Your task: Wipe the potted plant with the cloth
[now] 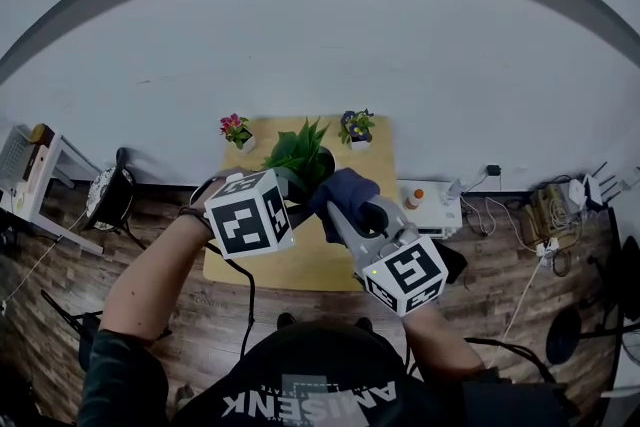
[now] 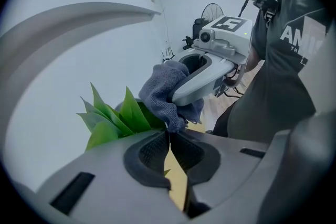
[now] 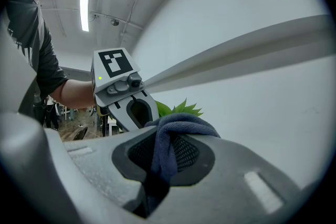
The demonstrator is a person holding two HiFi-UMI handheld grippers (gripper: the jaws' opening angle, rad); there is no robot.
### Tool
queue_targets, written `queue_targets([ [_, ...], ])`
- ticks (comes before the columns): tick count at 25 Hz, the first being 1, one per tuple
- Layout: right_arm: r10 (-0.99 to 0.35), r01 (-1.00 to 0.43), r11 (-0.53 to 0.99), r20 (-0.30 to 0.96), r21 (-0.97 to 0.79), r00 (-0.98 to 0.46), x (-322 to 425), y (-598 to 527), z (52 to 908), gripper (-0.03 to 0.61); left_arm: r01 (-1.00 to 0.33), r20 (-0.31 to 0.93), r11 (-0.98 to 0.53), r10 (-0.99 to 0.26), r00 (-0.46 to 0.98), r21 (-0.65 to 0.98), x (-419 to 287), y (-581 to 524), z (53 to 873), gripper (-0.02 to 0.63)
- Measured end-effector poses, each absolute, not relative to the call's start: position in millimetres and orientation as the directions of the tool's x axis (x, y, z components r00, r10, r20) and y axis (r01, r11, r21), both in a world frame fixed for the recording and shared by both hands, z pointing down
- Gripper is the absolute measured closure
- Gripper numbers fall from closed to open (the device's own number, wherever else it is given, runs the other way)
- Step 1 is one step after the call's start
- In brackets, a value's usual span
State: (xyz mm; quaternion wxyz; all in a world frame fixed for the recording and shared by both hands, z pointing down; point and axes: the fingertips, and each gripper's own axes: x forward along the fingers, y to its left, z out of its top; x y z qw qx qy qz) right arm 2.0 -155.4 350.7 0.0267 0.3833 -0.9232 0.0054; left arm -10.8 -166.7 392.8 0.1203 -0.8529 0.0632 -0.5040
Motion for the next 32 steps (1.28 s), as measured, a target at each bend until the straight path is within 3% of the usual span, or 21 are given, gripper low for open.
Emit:
queue_targets([
  [18,-0.723,-0.749,0.654,0.206,-0.106,-0.660,27,-156,428,0.532,0.003,0.826,-0.967,-0.216,0.521,-0.255,-34,-153,391,0.604],
  [25,-0.730,-0.737,0.668,0.105,-0.101,-0.676,26,-150,383,0.532,0.024,0.838,-0.966,-0.209,0.504,-0.256,-48,-148,395,0.604],
  [32,-0.650,-0.650,0.759,0.017,-0.021,-0.760,-25,-151,326,0.532,0.056,0.843,-0.964,-0.197,0.501,-0.258,-63,-149,395,0.604],
])
